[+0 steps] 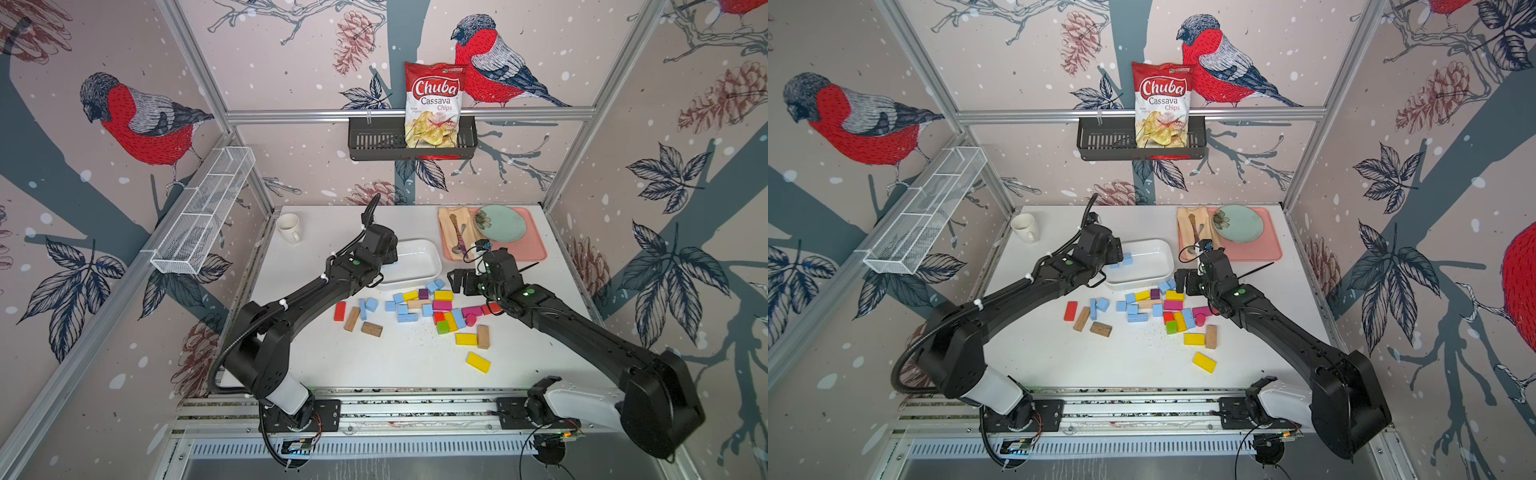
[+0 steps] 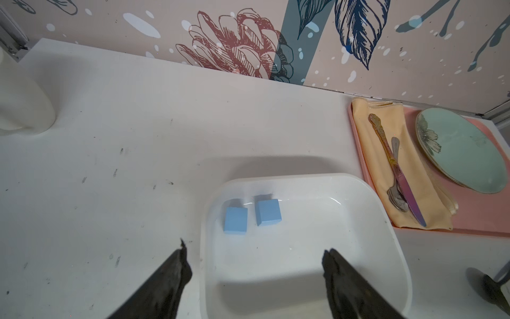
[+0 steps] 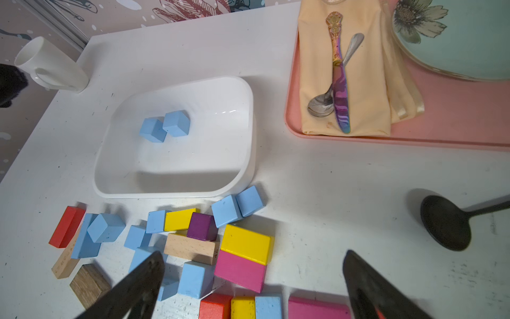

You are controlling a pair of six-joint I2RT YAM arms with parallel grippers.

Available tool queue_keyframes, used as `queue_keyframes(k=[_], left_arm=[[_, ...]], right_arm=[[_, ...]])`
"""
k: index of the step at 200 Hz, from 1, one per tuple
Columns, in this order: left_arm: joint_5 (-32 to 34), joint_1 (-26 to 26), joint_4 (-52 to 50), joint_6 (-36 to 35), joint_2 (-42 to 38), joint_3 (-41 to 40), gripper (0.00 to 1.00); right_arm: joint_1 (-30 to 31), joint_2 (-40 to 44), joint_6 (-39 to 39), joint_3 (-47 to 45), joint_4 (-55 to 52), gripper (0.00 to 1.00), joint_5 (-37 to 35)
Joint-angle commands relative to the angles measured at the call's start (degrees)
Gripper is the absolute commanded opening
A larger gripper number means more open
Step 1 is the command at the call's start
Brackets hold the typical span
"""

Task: Pick out the blue building blocks
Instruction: Pick up the building block from the center of the board.

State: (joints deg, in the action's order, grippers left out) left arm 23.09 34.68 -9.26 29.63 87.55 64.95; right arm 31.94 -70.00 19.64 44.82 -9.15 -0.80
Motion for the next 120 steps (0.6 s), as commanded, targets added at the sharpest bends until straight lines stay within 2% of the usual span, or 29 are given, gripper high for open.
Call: queue_keyframes(k=[1, 10, 44, 83, 120], left_arm=[[2.15, -0.14, 3.57, -0.51, -5.43, -4.48, 0.91], [2.47, -0.12, 3.92, -0.60, -7.55, -6.37, 0.96], [2.80, -0.22, 5.99, -2.25, -14.14, -12.82, 0.96], [2.26, -0.62, 10.49, -3.16, -20.28, -19.38, 0.97], [1.31, -1.10, 10.20, -3.95, -21.05, -19.86, 0.96]], right_arm=[[1.80, -1.45, -1.13, 1.56, -1.39, 1.00, -0.05], [3.11, -2.25, -1.24, 2.54, -2.43, 1.00, -1.17], [8.62, -7.31, 0.76, 5.59, -4.93, 1.00, -4.85], [15.98, -14.42, 10.92, 8.71, -6.44, 1.00, -7.92], [23.87, -22.85, 20.74, 13.25, -8.22, 1.00, -12.10]])
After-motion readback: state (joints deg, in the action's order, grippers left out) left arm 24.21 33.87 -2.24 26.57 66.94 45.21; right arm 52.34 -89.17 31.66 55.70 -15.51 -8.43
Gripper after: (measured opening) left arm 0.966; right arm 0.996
